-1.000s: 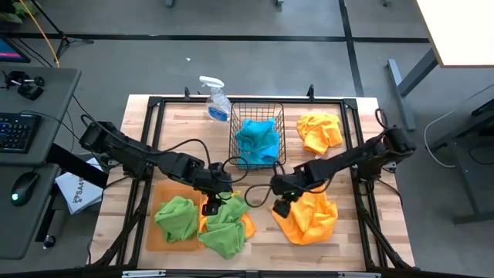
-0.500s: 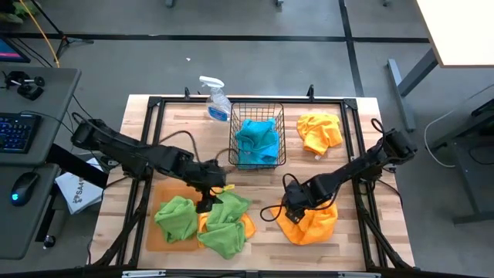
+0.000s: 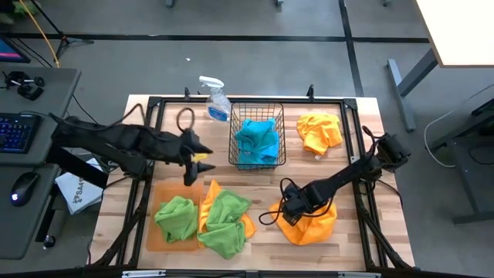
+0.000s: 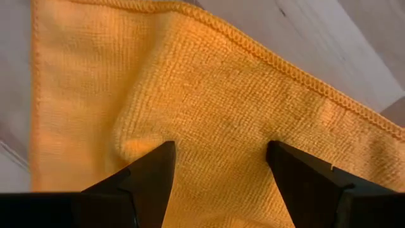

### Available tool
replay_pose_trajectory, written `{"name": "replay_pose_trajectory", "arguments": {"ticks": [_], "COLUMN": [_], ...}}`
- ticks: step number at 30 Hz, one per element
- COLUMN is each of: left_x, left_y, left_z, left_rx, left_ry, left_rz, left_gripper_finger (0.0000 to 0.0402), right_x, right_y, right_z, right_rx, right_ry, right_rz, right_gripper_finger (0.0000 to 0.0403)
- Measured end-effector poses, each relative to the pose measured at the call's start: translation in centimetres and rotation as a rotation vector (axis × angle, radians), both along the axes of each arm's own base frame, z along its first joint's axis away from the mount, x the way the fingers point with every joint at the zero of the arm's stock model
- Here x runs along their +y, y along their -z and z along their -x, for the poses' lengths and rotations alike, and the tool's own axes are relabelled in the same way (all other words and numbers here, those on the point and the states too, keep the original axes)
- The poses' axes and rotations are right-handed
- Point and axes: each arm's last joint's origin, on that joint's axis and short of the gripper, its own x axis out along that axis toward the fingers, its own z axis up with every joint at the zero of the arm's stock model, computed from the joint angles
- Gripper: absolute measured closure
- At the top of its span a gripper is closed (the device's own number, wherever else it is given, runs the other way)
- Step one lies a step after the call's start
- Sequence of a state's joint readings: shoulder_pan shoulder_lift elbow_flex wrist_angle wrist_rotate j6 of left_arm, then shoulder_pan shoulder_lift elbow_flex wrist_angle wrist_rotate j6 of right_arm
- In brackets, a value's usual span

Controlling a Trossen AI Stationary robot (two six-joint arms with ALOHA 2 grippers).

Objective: Sort microfiber towel by color & place in baskets
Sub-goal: Adjust the orange towel from the middle right to the bottom right

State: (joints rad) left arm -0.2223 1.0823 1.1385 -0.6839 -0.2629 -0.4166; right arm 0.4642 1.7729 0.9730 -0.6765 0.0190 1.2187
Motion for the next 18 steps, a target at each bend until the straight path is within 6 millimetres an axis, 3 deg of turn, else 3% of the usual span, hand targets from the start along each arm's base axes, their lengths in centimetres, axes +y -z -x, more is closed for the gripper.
{"name": "replay_pose_trajectory", "arguments": {"ticks": [4,8,9,14,18], "left_x": [0.4,0.6,0.7,0.7,0.7], "left_y": [-0.9,-1.2,-1.3,-1.3,-1.3], "left_z": [1.1,1.6,1.6,1.6,1.6], "left_rx": [-0.054,-0.076,-0.077,-0.078,-0.078], "left_ry": [-0.052,-0.083,-0.085,-0.097,-0.098], "left_rz": [-0.024,-0.042,-0.048,-0.058,-0.059], "left_gripper_finger": [0.0143,0.0143,0.0143,0.0143,0.0143], "right_x": [-0.1,-0.3,-0.2,0.5,2.6], "right_y": [0.2,-0.7,-1.0,-2.5,-3.2], "right_z": [0.2,1.1,1.5,4.4,6.1], "right_rx": [0.030,0.055,0.074,0.227,0.246], "right_ry": [-0.027,-0.060,-0.073,-0.132,-0.228], "right_rz": [0.023,0.034,0.036,0.046,-0.029], "right_gripper_finger": [0.0214,0.0359,0.0379,0.0387,0.0395]}}
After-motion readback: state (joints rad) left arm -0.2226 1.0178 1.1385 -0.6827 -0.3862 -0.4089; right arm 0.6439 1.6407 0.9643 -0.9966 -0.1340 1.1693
